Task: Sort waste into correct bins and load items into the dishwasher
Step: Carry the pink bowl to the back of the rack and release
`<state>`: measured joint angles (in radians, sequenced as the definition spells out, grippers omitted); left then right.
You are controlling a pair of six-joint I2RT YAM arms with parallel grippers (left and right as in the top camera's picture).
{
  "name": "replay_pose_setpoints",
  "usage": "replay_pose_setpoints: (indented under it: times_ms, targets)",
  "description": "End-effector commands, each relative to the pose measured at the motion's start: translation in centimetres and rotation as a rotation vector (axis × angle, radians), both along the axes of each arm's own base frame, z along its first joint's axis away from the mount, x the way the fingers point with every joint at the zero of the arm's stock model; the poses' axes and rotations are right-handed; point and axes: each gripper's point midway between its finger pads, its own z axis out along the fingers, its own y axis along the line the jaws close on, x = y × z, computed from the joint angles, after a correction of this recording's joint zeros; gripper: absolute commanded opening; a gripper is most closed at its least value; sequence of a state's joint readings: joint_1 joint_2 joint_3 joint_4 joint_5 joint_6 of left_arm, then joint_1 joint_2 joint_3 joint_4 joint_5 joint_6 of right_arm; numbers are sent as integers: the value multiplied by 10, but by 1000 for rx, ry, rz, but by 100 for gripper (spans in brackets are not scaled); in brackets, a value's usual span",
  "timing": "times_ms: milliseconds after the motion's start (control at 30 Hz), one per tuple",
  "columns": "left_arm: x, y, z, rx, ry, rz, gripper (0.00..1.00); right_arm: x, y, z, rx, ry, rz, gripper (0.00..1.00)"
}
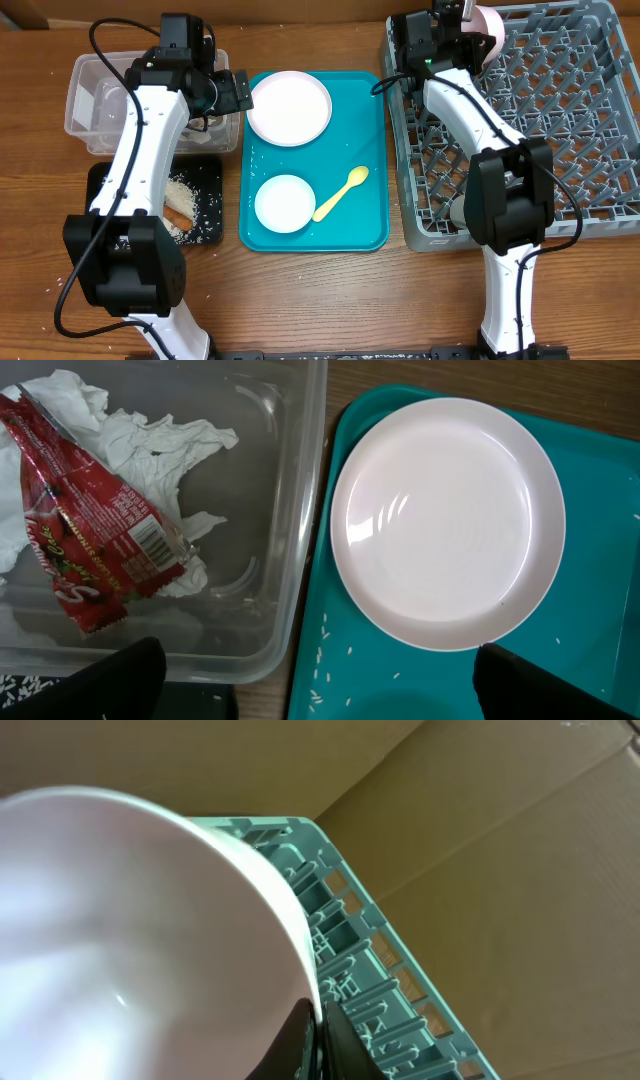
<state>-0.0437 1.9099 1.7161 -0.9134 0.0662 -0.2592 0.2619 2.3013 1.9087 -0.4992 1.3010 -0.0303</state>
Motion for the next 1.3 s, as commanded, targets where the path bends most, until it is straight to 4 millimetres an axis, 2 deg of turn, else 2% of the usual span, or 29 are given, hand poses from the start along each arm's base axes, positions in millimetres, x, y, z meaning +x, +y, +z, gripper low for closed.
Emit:
replay_pose_setpoints:
  times_ms: [0, 167, 333, 533, 567, 600, 667, 933, 1000, 1100, 1233, 1267]
  targets:
    - [6, 4, 10, 11, -30, 5, 100, -2, 2, -5, -19, 25, -3, 4]
    - [6, 4, 10, 11, -30, 5, 100, -2, 15, -8, -9, 30, 25, 4]
    - [6, 4, 10, 11, -30, 5, 100, -3, 37, -9, -9, 36, 67, 4]
    - [6, 4, 10, 11, -30, 5, 100, -3, 41, -9, -11, 41, 75, 5]
    - [6, 4, 10, 11, -30, 5, 100, -4, 41, -10, -13, 49, 76, 11]
    - [6, 4, 10, 11, -30, 5, 100, -6, 44, -11, -20, 69, 83, 24]
    - [6, 4, 10, 11, -30, 5, 100, -8, 52, -13, -25, 86, 98, 35]
    - [6, 4, 10, 11, -30, 5, 100, -7, 100, -21, 26, 97, 219, 52]
    - [6, 4, 10, 11, -30, 5, 100, -7, 105, -20, 25, 96, 227, 55]
    - [6, 4, 10, 11, -30, 5, 100, -10, 115, -13, 29, 84, 247, 57]
    - [6, 4, 10, 11, -30, 5, 100, -13, 128, 22, 56, 10, 275, 59]
    - [6, 4, 10, 11, -30, 5, 100, -17, 133, 40, 69, -25, 288, 59]
